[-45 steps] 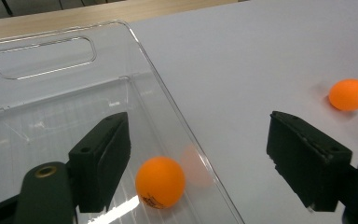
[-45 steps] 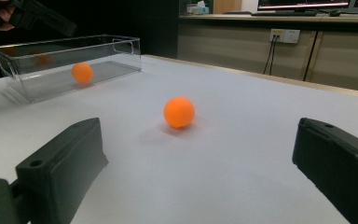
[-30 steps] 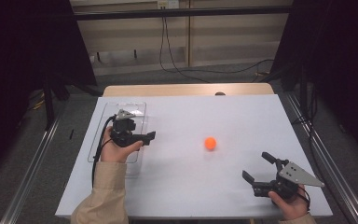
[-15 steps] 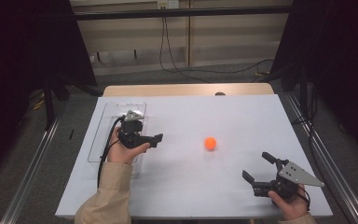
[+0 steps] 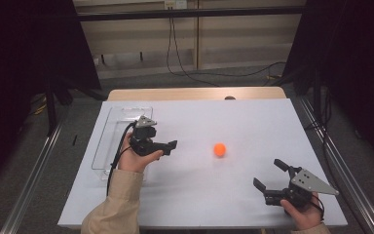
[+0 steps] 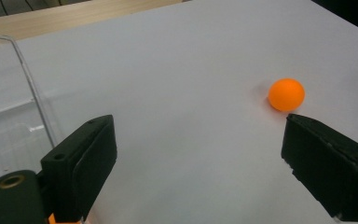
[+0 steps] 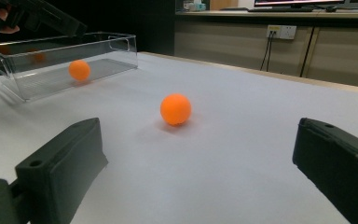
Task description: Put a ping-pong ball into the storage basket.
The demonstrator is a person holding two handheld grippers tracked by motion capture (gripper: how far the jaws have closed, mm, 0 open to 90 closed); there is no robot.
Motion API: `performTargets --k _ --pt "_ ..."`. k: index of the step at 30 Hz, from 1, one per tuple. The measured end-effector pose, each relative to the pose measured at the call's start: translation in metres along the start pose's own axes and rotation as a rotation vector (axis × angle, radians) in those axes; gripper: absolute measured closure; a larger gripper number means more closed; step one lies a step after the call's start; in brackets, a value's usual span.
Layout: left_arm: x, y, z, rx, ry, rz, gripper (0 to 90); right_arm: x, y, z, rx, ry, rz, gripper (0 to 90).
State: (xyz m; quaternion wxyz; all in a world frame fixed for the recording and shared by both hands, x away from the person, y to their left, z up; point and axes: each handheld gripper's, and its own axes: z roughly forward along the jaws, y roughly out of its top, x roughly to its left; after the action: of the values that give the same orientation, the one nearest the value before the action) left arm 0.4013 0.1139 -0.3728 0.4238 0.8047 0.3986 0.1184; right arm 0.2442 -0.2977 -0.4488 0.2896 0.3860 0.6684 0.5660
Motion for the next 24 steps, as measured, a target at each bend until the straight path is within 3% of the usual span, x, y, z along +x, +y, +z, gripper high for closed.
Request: performTargets --k 4,24 --pt "-0.002 0.0 0.004 0.009 -0.025 0.0 10.0 0.0 0.0 0.0 0.001 0.001 0.0 1.6" --pt "-0.013 -0.001 0.014 0.013 -0.063 0.019 8.7 0.0 0.001 0.0 0.006 0.01 -0.003 1.7"
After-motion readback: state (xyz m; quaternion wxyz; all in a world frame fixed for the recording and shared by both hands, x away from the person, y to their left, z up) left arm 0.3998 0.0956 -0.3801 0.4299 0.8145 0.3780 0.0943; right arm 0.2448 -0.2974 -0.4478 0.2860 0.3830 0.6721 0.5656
